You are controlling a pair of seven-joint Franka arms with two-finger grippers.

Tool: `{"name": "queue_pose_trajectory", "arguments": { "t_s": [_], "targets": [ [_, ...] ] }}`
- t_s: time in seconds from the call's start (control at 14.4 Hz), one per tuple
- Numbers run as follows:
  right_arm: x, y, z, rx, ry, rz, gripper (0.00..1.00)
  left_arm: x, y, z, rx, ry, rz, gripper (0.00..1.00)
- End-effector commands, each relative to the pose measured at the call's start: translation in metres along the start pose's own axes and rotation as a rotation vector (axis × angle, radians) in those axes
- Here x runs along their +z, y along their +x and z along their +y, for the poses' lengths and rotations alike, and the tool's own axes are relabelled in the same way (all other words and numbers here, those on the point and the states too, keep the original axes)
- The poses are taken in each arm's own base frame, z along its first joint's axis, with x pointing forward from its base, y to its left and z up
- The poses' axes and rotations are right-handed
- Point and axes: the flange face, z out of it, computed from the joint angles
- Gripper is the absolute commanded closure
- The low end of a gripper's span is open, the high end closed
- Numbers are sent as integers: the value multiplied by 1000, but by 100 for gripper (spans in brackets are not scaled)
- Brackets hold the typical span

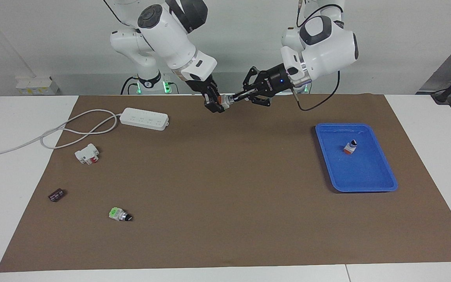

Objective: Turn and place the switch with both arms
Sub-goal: 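Open the right gripper to release the switch while the left gripper holds it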

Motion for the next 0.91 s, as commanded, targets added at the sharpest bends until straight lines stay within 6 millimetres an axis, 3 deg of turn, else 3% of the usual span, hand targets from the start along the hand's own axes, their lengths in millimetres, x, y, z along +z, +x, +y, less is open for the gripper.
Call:
{"name": "queue_pose_trajectory", "arguments": {
  "t_s": [0.0,0.49,0.56,0.63,0.84],
  "targets": [
    [0,-19,-4,18,34,-33,100,-32,9,-17,1,60,42,100],
    [0,-20,-4,19,34,-33,100,-28,11,-15,-22,67,51,100],
    [0,-20,-4,29,33,-34,81,-28,11,-15,-20,67,51,100],
    [0,-19,-4,40,33,-36,1,-28,11,-15,-17,67,51,100],
    [0,-18,-4,54,31,-36,0,-28,11,-15,-19,67,51,100]
  ]
}}
